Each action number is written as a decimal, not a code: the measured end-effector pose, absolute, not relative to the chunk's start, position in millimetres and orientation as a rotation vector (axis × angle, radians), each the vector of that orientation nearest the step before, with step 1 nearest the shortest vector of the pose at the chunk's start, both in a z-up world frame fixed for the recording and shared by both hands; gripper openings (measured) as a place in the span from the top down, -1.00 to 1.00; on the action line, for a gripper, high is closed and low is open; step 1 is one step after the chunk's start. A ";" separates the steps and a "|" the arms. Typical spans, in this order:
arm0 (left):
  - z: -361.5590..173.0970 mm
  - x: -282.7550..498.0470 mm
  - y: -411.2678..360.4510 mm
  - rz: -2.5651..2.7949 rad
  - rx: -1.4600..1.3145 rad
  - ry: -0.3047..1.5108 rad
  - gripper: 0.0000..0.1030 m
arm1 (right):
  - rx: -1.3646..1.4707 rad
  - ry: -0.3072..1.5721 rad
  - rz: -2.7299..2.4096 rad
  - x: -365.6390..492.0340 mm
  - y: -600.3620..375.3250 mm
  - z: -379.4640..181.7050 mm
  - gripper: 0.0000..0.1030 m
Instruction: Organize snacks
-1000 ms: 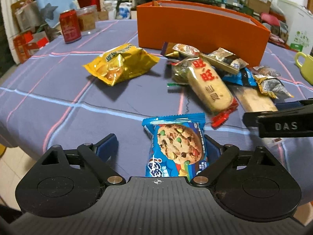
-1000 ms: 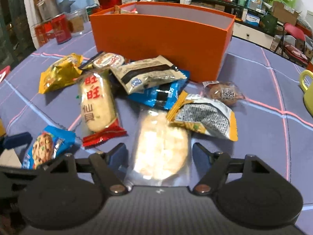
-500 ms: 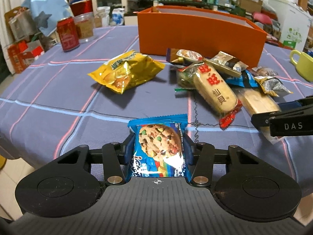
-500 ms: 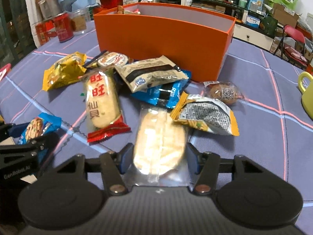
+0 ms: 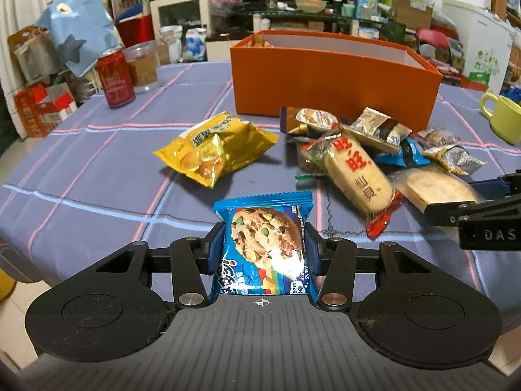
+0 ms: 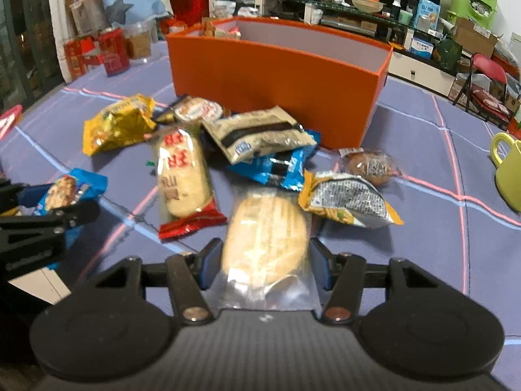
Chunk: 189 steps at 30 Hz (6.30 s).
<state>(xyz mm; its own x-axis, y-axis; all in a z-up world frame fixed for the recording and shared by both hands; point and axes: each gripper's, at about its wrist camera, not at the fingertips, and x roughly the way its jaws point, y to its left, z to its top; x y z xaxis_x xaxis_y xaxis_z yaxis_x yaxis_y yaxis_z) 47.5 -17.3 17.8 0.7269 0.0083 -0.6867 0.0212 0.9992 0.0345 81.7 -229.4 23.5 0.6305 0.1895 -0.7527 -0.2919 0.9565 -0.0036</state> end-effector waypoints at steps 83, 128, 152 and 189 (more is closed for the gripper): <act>128.8 274.1 0.9 -0.266 -0.099 0.630 0.59 | 0.069 0.518 0.085 220.4 -222.2 134.6 -0.10; 140.1 244.6 25.0 -0.072 0.062 0.526 -0.61 | -0.055 0.451 0.015 169.1 -263.3 129.9 -0.99; 24.6 187.2 37.9 -0.338 0.379 0.747 -0.55 | -0.214 0.673 0.497 90.1 -201.8 37.7 -0.95; 38.6 198.2 34.1 -0.232 0.224 0.807 0.84 | -0.221 0.768 0.358 116.3 -157.9 39.8 0.28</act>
